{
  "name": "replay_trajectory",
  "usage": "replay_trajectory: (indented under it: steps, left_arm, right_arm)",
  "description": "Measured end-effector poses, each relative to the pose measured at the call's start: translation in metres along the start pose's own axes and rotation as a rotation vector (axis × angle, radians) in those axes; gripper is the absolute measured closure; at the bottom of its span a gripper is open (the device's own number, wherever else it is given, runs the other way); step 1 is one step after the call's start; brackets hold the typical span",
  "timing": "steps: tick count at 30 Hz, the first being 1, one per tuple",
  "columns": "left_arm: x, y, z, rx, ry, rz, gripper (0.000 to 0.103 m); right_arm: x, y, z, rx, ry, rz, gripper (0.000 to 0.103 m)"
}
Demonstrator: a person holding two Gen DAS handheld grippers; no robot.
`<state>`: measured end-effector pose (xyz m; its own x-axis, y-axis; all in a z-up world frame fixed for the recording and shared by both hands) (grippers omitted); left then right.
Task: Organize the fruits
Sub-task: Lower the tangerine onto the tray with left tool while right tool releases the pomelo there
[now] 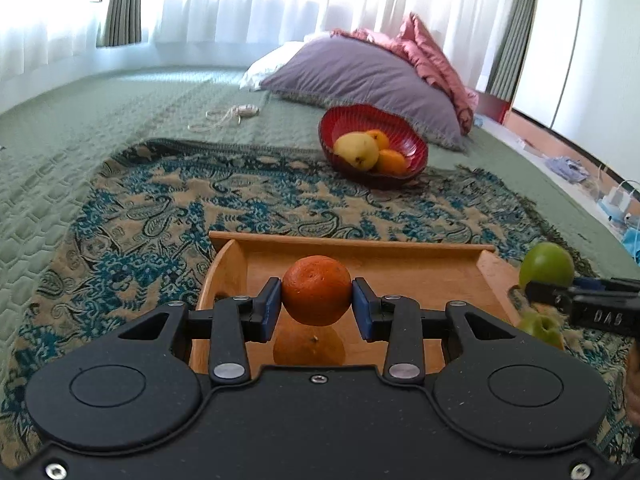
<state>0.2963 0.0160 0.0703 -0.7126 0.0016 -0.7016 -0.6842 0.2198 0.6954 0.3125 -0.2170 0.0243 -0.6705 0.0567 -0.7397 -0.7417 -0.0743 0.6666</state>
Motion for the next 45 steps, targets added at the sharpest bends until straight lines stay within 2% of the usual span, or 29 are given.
replay_trajectory:
  steps: [8,10,11,36,44,45]
  left_arm:
    - [-0.005,-0.046,0.011,0.001,0.056,0.105,0.067]
    - [-0.005,-0.056,0.014,-0.008,0.068,0.121,0.067]
    - [-0.004,-0.059,0.015,-0.013,0.069,0.126,0.067]
    - [0.001,-0.082,0.023,-0.04,0.063,0.165,0.067]
    - [0.002,-0.082,0.023,-0.047,0.067,0.17,0.066]
    - [0.002,-0.081,0.023,-0.046,0.066,0.166,0.063]
  right_arm:
    - [-0.023,-0.035,-0.018,0.062,-0.018,0.072,0.05]
    - [-0.023,-0.044,-0.02,0.078,-0.017,0.097,0.076]
    - [-0.023,-0.049,-0.02,0.084,-0.015,0.111,0.078]
    - [-0.019,-0.051,-0.021,0.072,-0.031,0.101,0.076]
    - [-0.016,-0.046,-0.018,0.065,-0.026,0.094,0.069]
    - [-0.016,-0.045,-0.017,0.064,-0.022,0.092,0.069]
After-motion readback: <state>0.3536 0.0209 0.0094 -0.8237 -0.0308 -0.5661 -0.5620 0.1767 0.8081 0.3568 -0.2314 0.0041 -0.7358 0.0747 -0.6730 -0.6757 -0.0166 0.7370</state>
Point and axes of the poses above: each gripper's, at about its wrist camera, not at the fingertips, and y roughly against the way its jaws point, z to its left, x to its underside, the point moved 6 cm from there along -y, roughly the way its jaws point, and after that the axes turned 8 degrees about z, right-handed, at the moved point
